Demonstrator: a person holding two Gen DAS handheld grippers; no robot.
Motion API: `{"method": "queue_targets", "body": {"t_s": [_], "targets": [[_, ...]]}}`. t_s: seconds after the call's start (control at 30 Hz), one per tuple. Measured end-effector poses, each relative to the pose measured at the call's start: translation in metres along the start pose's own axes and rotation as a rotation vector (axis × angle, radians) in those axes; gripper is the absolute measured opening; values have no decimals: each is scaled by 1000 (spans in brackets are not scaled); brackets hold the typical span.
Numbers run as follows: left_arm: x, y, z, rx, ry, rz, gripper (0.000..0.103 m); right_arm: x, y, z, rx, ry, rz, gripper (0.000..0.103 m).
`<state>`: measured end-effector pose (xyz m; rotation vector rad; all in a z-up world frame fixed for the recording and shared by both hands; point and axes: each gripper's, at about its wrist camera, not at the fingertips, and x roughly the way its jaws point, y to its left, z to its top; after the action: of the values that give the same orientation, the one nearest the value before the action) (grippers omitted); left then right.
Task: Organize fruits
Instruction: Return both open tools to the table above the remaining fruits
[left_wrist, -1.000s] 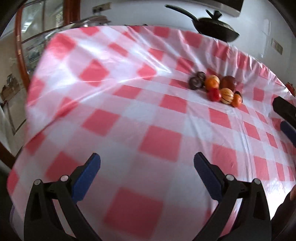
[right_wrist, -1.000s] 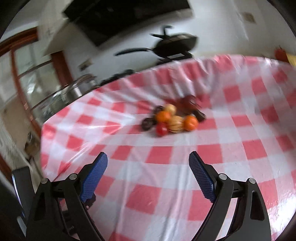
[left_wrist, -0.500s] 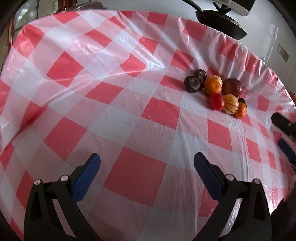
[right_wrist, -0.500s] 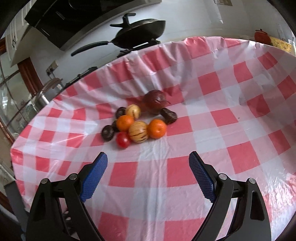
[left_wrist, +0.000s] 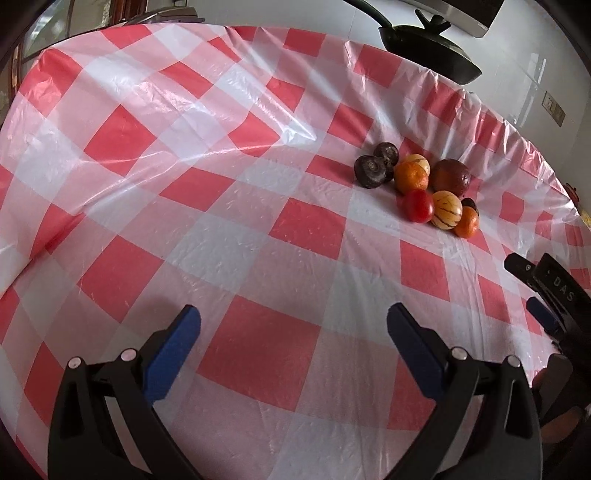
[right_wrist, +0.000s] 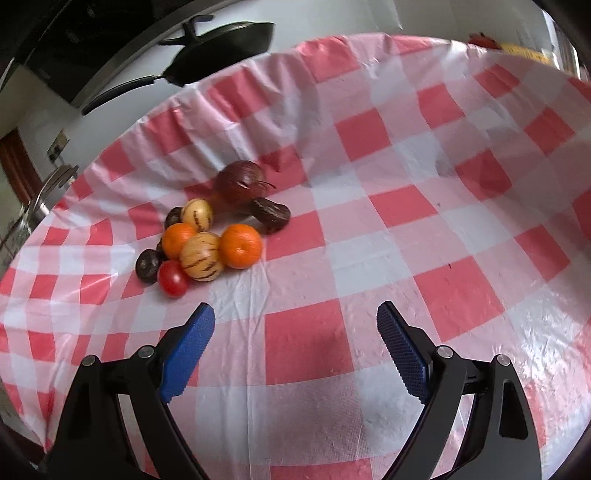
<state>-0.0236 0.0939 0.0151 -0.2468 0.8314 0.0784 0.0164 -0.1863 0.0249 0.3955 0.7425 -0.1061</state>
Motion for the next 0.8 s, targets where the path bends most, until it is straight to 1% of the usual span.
{"method": "queue_targets", "body": {"t_s": [0.1,0.8], "targets": [[0,0,0,-3,1,0,101,0,-3,0,19,-8,0,87],[0,0,0,-2,2,-1,101,2,-3,-1,21,-3,-1,87]]}}
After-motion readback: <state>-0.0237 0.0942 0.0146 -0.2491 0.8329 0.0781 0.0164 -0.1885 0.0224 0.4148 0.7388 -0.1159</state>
